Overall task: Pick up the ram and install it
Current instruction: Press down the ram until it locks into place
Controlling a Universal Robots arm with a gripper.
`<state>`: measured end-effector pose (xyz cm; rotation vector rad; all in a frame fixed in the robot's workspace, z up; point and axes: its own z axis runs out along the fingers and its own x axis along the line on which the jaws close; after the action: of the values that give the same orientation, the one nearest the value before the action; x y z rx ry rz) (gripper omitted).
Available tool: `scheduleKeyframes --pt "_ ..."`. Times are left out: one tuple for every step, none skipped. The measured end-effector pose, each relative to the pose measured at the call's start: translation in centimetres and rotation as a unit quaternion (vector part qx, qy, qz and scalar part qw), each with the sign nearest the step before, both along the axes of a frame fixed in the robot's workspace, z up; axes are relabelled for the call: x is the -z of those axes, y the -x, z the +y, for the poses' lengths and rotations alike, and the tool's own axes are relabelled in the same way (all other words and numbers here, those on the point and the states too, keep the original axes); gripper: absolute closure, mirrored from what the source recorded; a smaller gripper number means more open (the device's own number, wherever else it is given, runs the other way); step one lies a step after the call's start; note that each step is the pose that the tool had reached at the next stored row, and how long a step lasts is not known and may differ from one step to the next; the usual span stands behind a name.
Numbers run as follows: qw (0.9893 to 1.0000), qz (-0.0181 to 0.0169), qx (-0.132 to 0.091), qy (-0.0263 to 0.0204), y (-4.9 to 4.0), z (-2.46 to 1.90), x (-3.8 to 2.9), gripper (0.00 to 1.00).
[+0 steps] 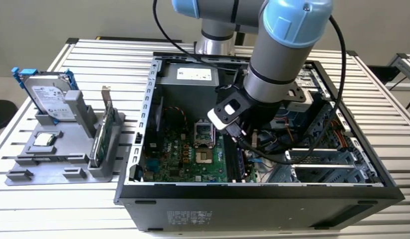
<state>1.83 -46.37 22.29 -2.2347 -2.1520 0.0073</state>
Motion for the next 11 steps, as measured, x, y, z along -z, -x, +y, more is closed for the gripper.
scheduleKeyframes --pt "1.0000 -0.0001 0.000 -0.0002 0.00 0.00 0.07 1.00" --pt "1.0000 -0.0001 0.000 -0.0004 0.00 0.00 0.16 1.00" --pt "1.0000 -0.0002 0.000 -0.0010 0.00 0.00 0.29 1.00" --pt "1.0000 -0.0002 0.000 -0.0012 0.00 0.00 0.38 1.00" --pt "1.0000 -0.0002 0.000 -0.0016 0.00 0.00 0.45 1.00" --pt "1.0000 -0.0002 0.000 -0.0022 0.00 0.00 0.53 1.00" --pt "1.0000 -0.0001 0.000 -0.0025 0.00 0.01 0.59 1.00" --pt "1.0000 0.0000 0.000 -0.0024 -0.01 0.03 0.61 1.00" --pt "1.0000 0.0003 0.000 -0.0024 0.00 0.03 0.60 1.00" --pt "1.0000 0.0004 0.000 -0.0025 -0.01 0.03 0.60 1.00" --pt "1.0000 0.0004 0.000 -0.0025 -0.01 0.03 0.60 1.00"
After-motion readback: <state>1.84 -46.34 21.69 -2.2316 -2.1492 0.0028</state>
